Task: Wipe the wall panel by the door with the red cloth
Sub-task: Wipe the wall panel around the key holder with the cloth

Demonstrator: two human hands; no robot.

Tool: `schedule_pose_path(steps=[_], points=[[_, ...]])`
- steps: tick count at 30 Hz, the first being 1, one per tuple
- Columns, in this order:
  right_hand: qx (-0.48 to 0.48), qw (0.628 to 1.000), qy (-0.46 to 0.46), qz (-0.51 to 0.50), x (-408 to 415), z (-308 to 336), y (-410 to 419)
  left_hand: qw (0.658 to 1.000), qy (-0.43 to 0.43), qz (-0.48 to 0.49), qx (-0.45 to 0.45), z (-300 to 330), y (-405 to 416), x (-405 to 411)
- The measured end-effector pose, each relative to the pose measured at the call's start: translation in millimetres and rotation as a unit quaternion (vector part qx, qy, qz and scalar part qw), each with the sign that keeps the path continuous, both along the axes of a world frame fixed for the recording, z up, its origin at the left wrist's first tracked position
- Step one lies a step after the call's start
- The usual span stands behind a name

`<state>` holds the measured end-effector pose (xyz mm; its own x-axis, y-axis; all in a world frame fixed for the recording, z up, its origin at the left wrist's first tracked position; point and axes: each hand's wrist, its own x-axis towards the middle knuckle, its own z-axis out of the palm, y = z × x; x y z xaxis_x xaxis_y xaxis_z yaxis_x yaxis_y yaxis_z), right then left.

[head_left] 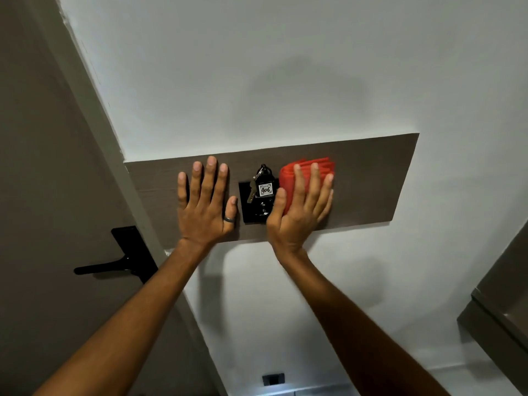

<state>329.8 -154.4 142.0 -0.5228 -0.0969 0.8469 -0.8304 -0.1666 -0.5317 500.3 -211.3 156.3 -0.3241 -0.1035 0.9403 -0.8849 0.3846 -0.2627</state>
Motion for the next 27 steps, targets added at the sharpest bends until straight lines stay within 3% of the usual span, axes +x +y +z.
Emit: schedule_pose_path(steps=[3,4,7,8,12,14,19,27], points=[[0.018,0.989,0.147,-0.012,-34,-7,7,1.000,-0.001,-0.003,-0.011,-3,-2,1],[0.010,0.991,0.128,-0.026,-43,-1,5,1.000,-0.002,0.001,-0.014,-2,-3,1],[-0.019,0.997,-0.041,-0.058,-41,22,-3,1.000,0.001,-0.001,-0.008,-2,-3,0],[-0.016,0.997,-0.046,-0.060,-35,21,-4,1.000,0.001,-0.003,-0.009,-3,-4,0],[0.024,0.995,0.100,0.007,-25,-19,7,1.000,0.006,0.001,-0.011,-4,-6,0],[0.047,0.992,0.118,0.018,-20,-34,12,1.000,0.007,0.006,-0.013,-3,-5,0],[0.015,0.975,0.222,-0.023,-39,-11,1,1.000,0.007,0.003,-0.012,-4,-5,0],[0.017,0.976,0.215,0.001,-40,-48,6,1.000,0.002,0.001,-0.009,-3,-3,0]])
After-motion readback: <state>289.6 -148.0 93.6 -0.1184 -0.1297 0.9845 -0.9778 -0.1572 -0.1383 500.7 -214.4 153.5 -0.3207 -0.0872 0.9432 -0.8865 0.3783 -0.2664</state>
